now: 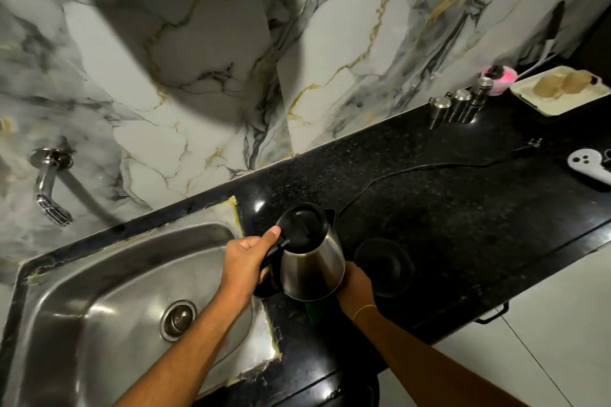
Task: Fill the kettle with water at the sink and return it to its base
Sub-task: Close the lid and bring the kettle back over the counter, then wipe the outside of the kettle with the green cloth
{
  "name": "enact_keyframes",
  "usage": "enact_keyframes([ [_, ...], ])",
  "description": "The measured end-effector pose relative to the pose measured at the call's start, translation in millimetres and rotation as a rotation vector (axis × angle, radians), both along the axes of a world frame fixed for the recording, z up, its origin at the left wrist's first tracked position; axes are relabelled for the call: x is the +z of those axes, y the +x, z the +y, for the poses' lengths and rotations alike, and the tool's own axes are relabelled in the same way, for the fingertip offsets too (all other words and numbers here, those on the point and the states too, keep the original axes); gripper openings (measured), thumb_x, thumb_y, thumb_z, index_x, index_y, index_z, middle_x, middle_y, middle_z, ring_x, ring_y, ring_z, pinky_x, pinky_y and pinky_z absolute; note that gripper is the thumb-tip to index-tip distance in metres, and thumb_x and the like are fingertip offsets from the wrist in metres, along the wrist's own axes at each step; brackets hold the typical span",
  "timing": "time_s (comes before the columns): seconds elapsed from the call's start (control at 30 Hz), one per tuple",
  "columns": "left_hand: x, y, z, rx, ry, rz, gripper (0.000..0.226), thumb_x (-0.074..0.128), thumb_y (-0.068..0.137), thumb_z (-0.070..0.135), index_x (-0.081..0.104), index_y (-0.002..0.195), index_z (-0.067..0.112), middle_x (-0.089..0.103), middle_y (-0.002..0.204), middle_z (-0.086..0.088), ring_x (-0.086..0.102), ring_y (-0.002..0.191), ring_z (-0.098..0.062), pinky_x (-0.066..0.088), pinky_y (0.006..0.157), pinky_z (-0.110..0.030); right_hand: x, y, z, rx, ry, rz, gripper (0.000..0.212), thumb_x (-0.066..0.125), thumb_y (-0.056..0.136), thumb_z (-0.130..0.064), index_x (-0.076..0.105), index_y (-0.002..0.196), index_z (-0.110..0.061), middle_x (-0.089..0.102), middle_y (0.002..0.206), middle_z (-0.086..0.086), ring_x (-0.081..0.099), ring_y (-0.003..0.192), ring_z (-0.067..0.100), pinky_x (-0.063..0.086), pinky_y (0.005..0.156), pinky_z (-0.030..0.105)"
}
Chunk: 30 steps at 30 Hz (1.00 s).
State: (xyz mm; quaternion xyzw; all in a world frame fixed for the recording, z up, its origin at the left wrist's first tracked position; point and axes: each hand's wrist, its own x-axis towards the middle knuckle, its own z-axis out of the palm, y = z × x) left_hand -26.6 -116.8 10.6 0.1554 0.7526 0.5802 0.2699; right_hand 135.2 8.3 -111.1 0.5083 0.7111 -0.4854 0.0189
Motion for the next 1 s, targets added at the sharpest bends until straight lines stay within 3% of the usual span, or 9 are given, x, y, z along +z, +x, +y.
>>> enact_keyframes([
  [0.1, 4, -7, -8, 0.018, -0.001, -0.029, 0.062, 0.076, 0.086, 0.048, 0.042, 0.041, 0.023, 0.038, 0.037, -0.002, 0.033, 0.035, -0.019, 0.026, 0.043, -0.023, 0, -7, -6, 0.241, 0.143, -0.182, 0.032, 0.057, 0.098, -0.012, 0.059, 0.129, -0.007, 0.061, 0.133, 0.014, 0.058, 0.123, 0.031, 0.047, 0.105, 0.036],
  [0.2, 7, -13, -15, 0.029, 0.017, -0.048, 0.060, 0.077, 0.088, 0.043, 0.042, 0.044, 0.020, 0.036, 0.038, 0.001, 0.032, 0.035, -0.018, 0.026, 0.042, -0.022, 1, -14, -8, 0.122, 0.034, -0.124, 0.044, 0.066, 0.091, -0.017, 0.055, 0.133, -0.007, 0.061, 0.133, 0.017, 0.060, 0.123, 0.036, 0.050, 0.103, 0.041],
  [0.3, 10, -17, -23, 0.025, 0.027, -0.054, 0.060, 0.076, 0.091, 0.040, 0.041, 0.048, 0.017, 0.035, 0.040, 0.001, 0.031, 0.035, -0.018, 0.026, 0.043, -0.022, 1, -20, -3, 0.125, -0.073, -0.118, 0.038, 0.067, 0.094, -0.021, 0.062, 0.128, -0.004, 0.069, 0.129, 0.020, 0.065, 0.121, 0.039, 0.052, 0.103, 0.042],
  [0.4, 16, -20, -30, 0.016, 0.039, -0.069, 0.060, 0.077, 0.086, 0.046, 0.040, 0.046, 0.019, 0.034, 0.039, 0.002, 0.030, 0.033, -0.019, 0.026, 0.041, -0.021, 1, -23, 3, -0.065, -0.226, 0.144, 0.025, 0.069, 0.093, -0.003, 0.071, 0.113, 0.012, 0.072, 0.115, 0.033, 0.070, 0.106, 0.039, 0.056, 0.098, 0.053],
  [0.5, 20, -24, -39, 0.013, 0.059, -0.076, 0.059, 0.078, 0.082, 0.050, 0.043, 0.051, 0.013, 0.033, 0.042, -0.001, 0.031, 0.035, -0.019, 0.026, 0.041, -0.023, 11, -25, 18, -0.286, -0.431, 0.338, 0.020, 0.059, 0.092, 0.013, 0.068, 0.108, 0.021, 0.070, 0.102, 0.034, 0.066, 0.084, 0.035, 0.057, 0.083, 0.052],
  [0.6, 25, -27, -47, 0.005, 0.072, -0.083, 0.059, 0.079, 0.080, 0.051, 0.045, 0.051, 0.013, 0.033, 0.043, -0.003, 0.031, 0.035, -0.020, 0.027, 0.042, -0.025, 30, -28, 41, -0.320, -0.458, 0.400, 0.021, 0.052, 0.087, 0.016, 0.067, 0.099, 0.008, 0.066, 0.088, 0.026, 0.064, 0.076, 0.033, 0.056, 0.073, 0.044],
  [0.77, 32, -31, -55, -0.033, 0.107, -0.081, 0.058, 0.081, 0.075, 0.055, 0.050, 0.046, 0.015, 0.035, 0.039, -0.005, 0.031, 0.033, -0.019, 0.025, 0.045, -0.030, 73, -40, 76, 0.007, -0.173, 0.437, 0.030, 0.049, 0.083, 0.018, 0.065, 0.101, 0.000, 0.065, 0.092, 0.015, 0.061, 0.088, 0.027, 0.050, 0.073, 0.032],
  [0.87, 36, -33, -57, -0.051, 0.127, -0.074, 0.071, 0.084, 0.068, 0.064, 0.052, 0.050, 0.004, 0.036, 0.040, -0.005, 0.031, 0.032, -0.017, 0.025, 0.043, -0.027, 110, -60, 82, 0.323, -0.003, 0.497, 0.046, 0.053, 0.076, 0.027, 0.067, 0.116, 0.008, 0.068, 0.112, 0.016, 0.060, 0.107, 0.020, 0.046, 0.090, 0.013],
  [1.0, 42, -31, -58, -0.040, 0.155, -0.043, 0.099, 0.085, 0.063, 0.069, 0.042, 0.061, -0.019, 0.036, 0.043, -0.003, 0.030, 0.033, -0.015, 0.026, 0.041, -0.020, 147, -88, 67, 0.548, -0.067, 0.583, 0.042, 0.059, 0.092, 0.013, 0.065, 0.133, 0.005, 0.068, 0.135, 0.019, 0.064, 0.126, 0.024, 0.048, 0.110, 0.027],
])
